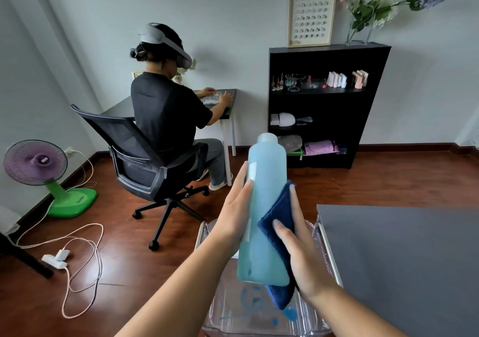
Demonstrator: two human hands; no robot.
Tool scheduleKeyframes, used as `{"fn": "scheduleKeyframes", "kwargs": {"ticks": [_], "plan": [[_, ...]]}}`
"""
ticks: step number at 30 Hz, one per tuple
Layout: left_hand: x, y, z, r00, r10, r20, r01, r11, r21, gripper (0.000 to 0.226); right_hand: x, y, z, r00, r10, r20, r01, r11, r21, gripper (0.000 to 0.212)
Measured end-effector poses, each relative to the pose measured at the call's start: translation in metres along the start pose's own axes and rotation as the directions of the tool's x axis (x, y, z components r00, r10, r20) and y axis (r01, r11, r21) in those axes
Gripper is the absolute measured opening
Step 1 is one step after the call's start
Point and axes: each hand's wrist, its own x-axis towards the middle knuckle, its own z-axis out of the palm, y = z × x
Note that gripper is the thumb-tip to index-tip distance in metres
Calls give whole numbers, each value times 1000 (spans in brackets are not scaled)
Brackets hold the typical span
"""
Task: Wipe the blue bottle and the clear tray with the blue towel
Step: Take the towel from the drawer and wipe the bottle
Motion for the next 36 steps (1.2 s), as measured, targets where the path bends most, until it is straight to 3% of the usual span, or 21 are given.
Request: {"fn": "scheduleKeyframes", "kwargs": {"ticks": [2, 5, 10, 15, 20, 24, 30, 33, 36], "plan": [[2, 2, 0, 1000, -18, 11, 17, 997, 70, 48, 4, -1, 2, 1000, -18, -24, 16, 996, -90, 68], [-1, 5, -1, 1000, -28, 13, 28, 999, 39, 58, 26, -14, 5, 998, -59, -27, 52, 974, -223, 67], [0, 6, -3, 999, -2, 51, 12, 980, -201, 47, 44, -27, 2, 989, -121, 88, 144, 936, -322, 62], [6, 8, -10, 998, -57, 24, 60, 978, -202, 32, -8, -6, 8, 971, -187, 149, 228, 908, -352, 61], [4, 6, -10, 996, -35, 81, 57, 956, -288, 42, -2, -12, 1, 973, -184, 136, 215, 938, -270, 59], [2, 13, 1, 997, 13, 75, 16, 926, -377, 43, 47, -41, -9, 994, -64, 92, 64, 998, 5, 62], [1, 18, 12, 997, 18, -79, -28, 992, -125, 44, 41, -28, -11, 999, -28, -34, 29, 999, 35, 56], [-8, 10, 15, 995, 35, -91, -37, 999, -21, 53, 49, -34, -12, 1000, 10, -13, -11, 999, -50, 61], [-13, 6, 14, 993, 65, -96, -69, 997, -36, 58, 60, -46, -8, 999, -15, 35, 21, 984, -175, 62]]}}
